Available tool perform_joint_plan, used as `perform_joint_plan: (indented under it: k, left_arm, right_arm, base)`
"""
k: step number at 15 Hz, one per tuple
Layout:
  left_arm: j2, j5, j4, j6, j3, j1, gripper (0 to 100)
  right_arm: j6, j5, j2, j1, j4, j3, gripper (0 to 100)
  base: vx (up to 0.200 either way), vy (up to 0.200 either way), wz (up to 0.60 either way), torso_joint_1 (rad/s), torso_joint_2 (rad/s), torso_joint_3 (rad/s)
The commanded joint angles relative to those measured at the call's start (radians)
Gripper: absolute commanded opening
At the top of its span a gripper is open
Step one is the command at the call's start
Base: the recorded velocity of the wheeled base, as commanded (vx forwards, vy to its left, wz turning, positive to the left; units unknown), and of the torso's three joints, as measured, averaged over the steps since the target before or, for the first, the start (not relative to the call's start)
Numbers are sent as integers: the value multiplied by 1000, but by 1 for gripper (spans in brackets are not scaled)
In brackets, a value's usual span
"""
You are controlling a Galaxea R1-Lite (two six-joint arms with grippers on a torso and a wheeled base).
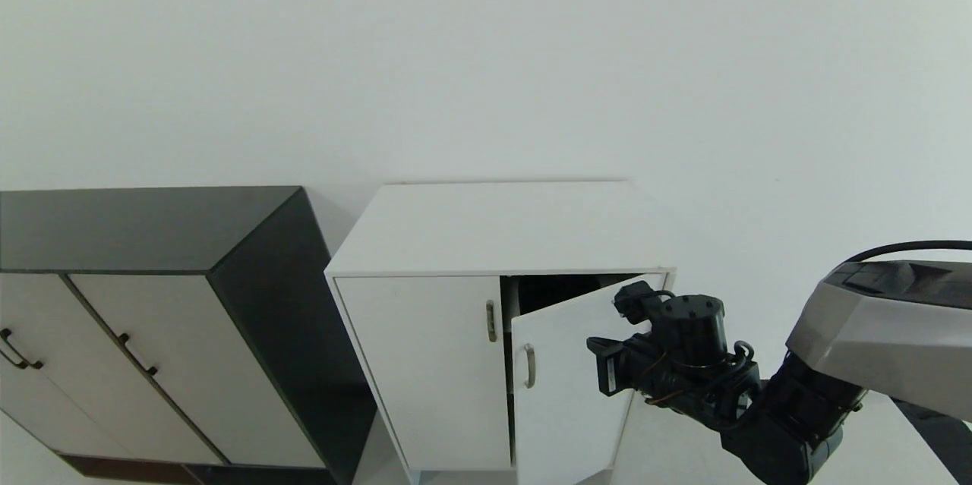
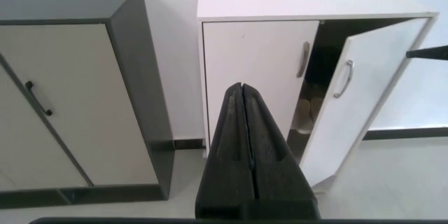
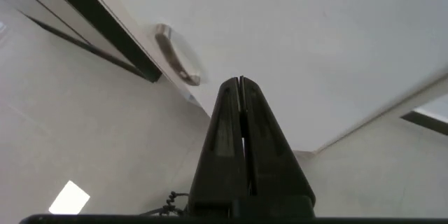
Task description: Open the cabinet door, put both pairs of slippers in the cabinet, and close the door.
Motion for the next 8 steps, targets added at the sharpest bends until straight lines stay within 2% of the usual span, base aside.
perform_joint_plan:
  k: [1,8]
  left_arm:
    - [0,0,0,-1,0,0,0]
    - [0,2,-2,-4,0,0,0]
  right_arm:
    - [-1,1,3,6,-10,7,0]
    - [0,6,60,-10,-62,-38,0]
  base:
    - [0,0,0,0,0,0]
    - [0,0,0,0,0,0]
